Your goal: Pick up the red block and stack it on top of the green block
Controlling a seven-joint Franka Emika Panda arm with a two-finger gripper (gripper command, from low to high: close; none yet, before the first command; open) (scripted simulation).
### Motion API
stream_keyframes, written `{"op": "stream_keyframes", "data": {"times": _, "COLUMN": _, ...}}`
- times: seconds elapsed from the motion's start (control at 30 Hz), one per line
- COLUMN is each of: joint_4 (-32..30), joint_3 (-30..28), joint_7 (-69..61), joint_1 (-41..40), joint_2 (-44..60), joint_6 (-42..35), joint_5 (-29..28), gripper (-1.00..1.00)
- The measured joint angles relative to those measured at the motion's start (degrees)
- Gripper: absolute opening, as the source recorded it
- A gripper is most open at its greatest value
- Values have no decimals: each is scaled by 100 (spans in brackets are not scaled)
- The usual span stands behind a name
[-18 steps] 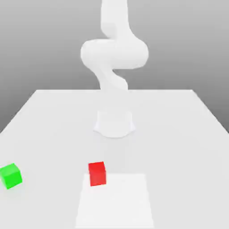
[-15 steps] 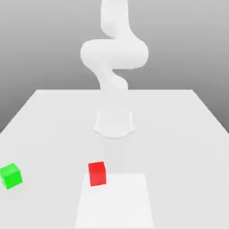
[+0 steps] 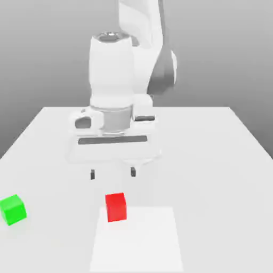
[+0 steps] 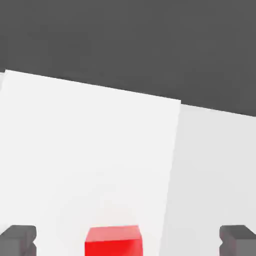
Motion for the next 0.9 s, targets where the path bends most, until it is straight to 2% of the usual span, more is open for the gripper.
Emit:
{"op": "stream_keyframes", "data": {"times": 0.07, "joint_4": -17, "joint_3": 54, "joint_7": -266, "joint_1": 2, "joint_2": 556, "joint_6": 446, "joint_5": 304, "gripper": 0}}
{"op": "stream_keyframes", "data": {"times": 0.17, "joint_4": 51, "joint_3": 433, "joint_7": -582, "joint_1": -274, "joint_2": 1221, "joint_6": 1005, "joint_5": 715, "gripper": 0}}
{"op": "stream_keyframes", "data": {"times": 0.2, "joint_4": 78, "joint_3": 571, "joint_7": -642, "joint_1": -394, "joint_2": 1420, "joint_6": 1176, "joint_5": 791, "gripper": -100}}
{"op": "stream_keyframes", "data": {"times": 0.43, "joint_4": 83, "joint_3": 619, "joint_7": -625, "joint_1": -446, "joint_2": 1465, "joint_6": 1209, "joint_5": 772, "gripper": -100}}
{"op": "stream_keyframes", "data": {"times": 0.7, "joint_4": -104, "joint_3": 397, "joint_7": -177, "joint_1": -457, "joint_2": 5, "joint_6": -59, "joint_5": 104, "gripper": -100}}
{"op": "stream_keyframes", "data": {"times": 0.9, "joint_4": 632, "joint_3": -214, "joint_7": -1094, "joint_1": -1088, "joint_2": 222, "joint_6": -603, "joint_5": 416, "gripper": -100}}
